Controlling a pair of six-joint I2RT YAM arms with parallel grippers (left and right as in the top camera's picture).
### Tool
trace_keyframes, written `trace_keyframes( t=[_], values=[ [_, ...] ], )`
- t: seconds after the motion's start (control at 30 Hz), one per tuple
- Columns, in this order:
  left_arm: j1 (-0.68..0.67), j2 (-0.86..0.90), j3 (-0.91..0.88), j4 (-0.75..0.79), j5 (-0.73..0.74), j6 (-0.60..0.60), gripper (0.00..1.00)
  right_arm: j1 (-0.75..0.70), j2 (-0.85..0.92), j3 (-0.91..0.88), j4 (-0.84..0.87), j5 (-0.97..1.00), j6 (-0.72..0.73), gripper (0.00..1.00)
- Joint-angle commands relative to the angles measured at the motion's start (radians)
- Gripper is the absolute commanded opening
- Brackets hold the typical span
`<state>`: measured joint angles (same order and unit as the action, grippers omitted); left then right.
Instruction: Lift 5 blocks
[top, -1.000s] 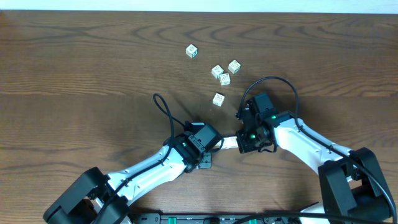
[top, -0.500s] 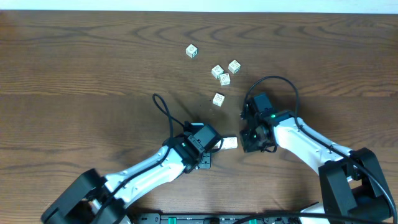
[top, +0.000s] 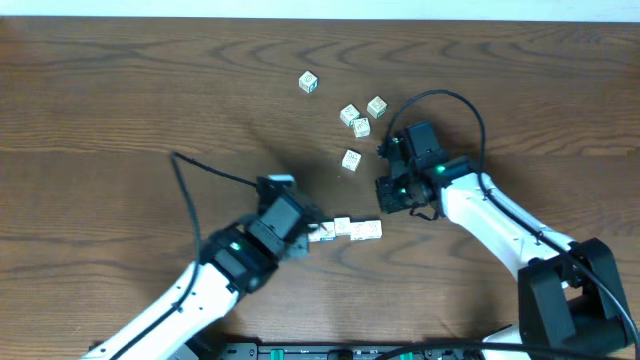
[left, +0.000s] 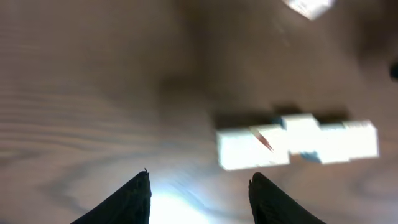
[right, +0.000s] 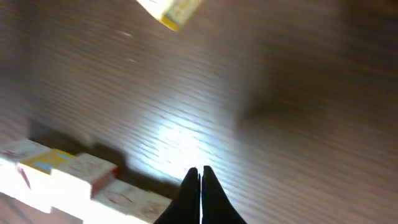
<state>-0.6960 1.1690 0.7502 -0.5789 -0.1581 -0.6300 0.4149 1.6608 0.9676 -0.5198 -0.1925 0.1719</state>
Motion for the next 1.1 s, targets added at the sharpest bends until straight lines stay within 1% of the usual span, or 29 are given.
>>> trace_keyframes(
  t=[0.0, 0.17, 0.43, 0.57, 0.7, 0.83, 1.07],
  values=[
    [0.087, -0.006, -0.006, 0.0, -0.041, 0.043, 0.52, 0.033, 0.022, 0.023, 0.032, -0.023, 0.017, 0.02],
    [0.171, -0.006, -0.006, 0.004, -0.036, 0.043, 0.52, 0.071, 0.045, 0.029, 0.106, -0.023, 0.068, 0.03],
    [0.178, -0.006, -0.006, 0.003, -0.036, 0.043, 0.52, 0.129, 0.168, 0.057, 0.208, -0.054, 0.136, 0.01],
    [0.178, -0.006, -0.006, 0.003, -0.036, 0.043, 0.52, 0.147, 0.23, 0.109, 0.208, -0.052, 0.146, 0.01],
    [0.178, -0.006, -0.006, 0.003, -0.037, 0.043, 0.52, 0.154, 0.251, 0.152, 0.187, -0.051, 0.176, 0.01],
    [0.178, -0.006, -0.006, 0.003, -0.037, 0.043, 0.52, 0.158, 0.251, 0.155, 0.171, -0.052, 0.252, 0.01],
    [0.178, -0.006, -0.006, -0.007, -0.037, 0.043, 0.52, 0.193, 0.251, 0.155, 0.095, -0.051, 0.262, 0.01]
  ],
)
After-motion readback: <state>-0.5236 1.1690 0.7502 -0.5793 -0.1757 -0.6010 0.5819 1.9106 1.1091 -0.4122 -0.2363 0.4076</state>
